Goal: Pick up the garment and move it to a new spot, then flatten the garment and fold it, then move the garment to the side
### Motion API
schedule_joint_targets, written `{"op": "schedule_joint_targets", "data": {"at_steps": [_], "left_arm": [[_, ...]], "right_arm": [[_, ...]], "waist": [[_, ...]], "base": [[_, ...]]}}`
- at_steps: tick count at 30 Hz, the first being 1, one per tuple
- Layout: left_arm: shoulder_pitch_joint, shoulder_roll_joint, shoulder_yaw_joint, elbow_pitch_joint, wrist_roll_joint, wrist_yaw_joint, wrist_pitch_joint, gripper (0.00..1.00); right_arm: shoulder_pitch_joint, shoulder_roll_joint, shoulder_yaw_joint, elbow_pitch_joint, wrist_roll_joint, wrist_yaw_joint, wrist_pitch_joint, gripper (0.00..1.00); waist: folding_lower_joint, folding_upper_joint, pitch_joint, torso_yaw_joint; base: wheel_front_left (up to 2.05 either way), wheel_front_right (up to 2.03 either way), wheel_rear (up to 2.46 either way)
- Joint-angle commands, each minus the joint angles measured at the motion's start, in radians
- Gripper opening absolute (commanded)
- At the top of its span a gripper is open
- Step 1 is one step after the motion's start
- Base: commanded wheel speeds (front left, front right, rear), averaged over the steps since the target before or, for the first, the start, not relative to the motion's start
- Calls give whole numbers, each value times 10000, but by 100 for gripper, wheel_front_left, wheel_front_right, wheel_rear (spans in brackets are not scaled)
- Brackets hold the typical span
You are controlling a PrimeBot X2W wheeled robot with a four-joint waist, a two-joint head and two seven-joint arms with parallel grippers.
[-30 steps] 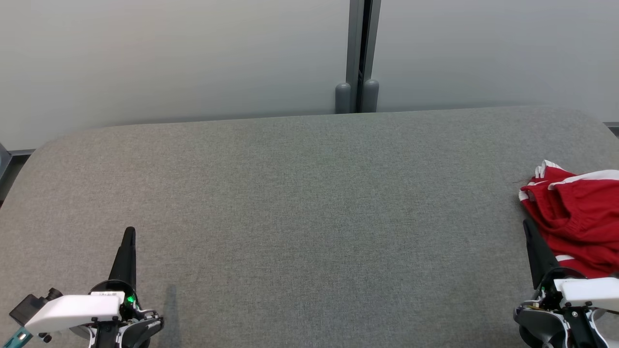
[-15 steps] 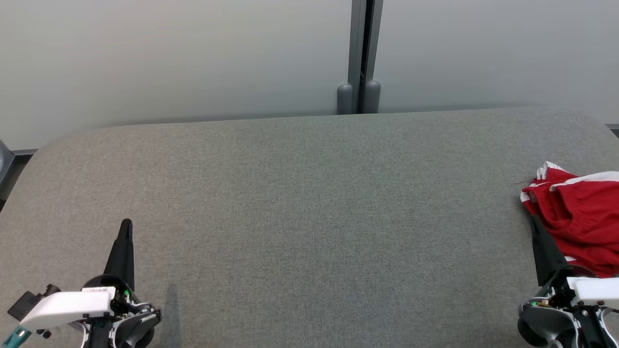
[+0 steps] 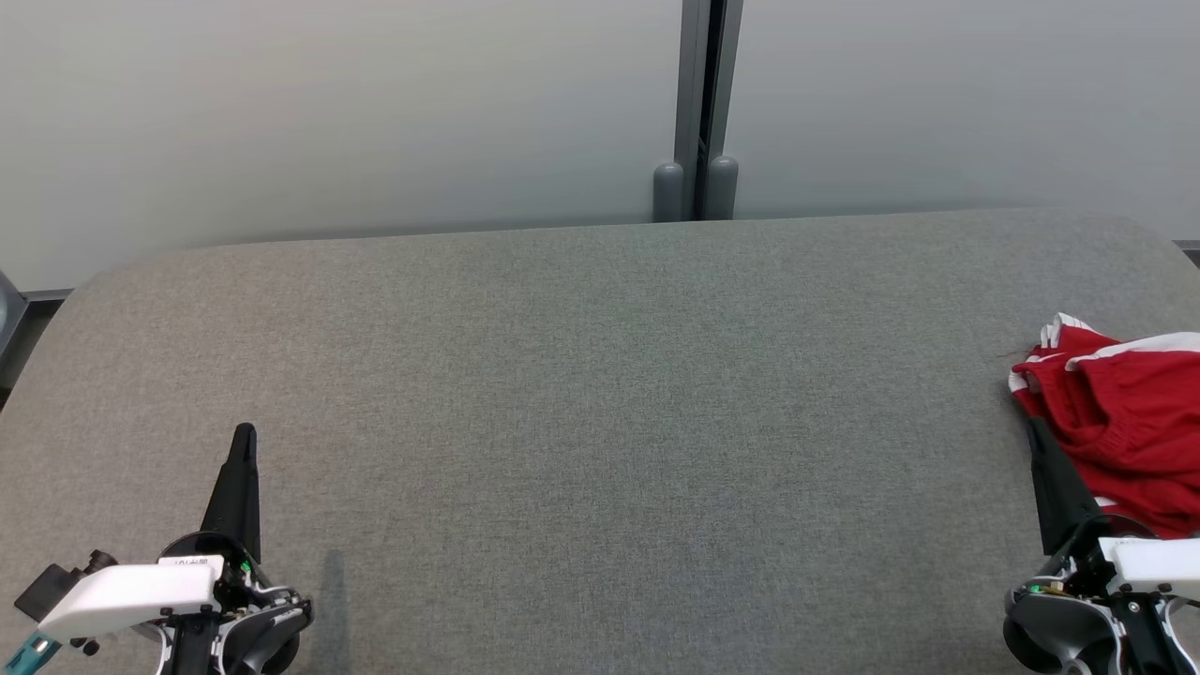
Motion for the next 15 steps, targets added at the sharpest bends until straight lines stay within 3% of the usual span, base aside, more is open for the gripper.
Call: {"op": "schedule_joint_targets", "data": {"at_steps": [1,15], "left_arm": [[-135,51,37,-24,-14,-34,34,0],[-135,51,37,-25,-15,-34,34,0]], "right_arm": [[96,-95,-15,-34,24,0,33,0],[96,-93,-15,-34,25,0,32,0]], "waist": [[0,-1,0,0],[0,-1,0,0]], "base": [[0,0,0],[0,0,0]]}}
